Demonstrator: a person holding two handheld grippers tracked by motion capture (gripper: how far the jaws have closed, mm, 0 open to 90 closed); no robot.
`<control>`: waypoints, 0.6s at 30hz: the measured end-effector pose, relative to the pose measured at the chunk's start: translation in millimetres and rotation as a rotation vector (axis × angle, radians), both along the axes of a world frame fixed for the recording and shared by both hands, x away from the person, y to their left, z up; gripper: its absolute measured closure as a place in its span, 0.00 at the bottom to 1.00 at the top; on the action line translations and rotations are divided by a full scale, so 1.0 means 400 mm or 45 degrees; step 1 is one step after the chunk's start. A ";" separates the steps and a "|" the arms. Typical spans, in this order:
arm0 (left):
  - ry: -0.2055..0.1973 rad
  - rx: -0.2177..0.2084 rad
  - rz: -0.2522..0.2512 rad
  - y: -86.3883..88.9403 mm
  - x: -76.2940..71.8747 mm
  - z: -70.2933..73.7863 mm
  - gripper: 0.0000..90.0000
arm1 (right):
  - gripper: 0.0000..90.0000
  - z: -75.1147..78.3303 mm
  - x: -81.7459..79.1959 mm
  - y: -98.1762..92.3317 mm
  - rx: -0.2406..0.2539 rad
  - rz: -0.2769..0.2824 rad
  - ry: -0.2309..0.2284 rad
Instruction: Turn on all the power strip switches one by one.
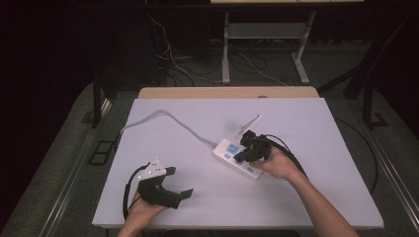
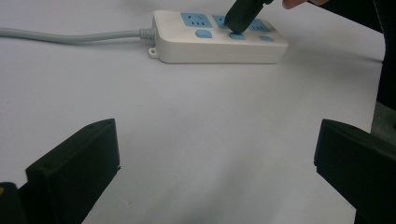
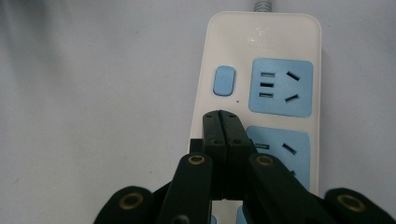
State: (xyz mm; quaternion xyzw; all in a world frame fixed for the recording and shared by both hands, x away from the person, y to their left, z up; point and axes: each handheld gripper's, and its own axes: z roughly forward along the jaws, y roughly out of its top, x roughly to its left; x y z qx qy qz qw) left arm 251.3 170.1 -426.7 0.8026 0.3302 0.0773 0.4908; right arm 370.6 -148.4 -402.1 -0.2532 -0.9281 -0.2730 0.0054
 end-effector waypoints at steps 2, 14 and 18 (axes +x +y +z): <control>-0.001 0.002 -0.004 -0.001 -0.001 0.000 0.00 | 1.00 -0.003 0.001 -0.004 0.012 0.002 0.013; 0.000 0.009 -0.010 -0.007 -0.004 0.000 0.00 | 1.00 -0.013 -0.010 0.000 0.004 0.022 -0.045; 0.001 0.006 -0.007 -0.005 -0.002 -0.001 0.00 | 1.00 -0.012 -0.008 -0.002 0.007 0.026 -0.039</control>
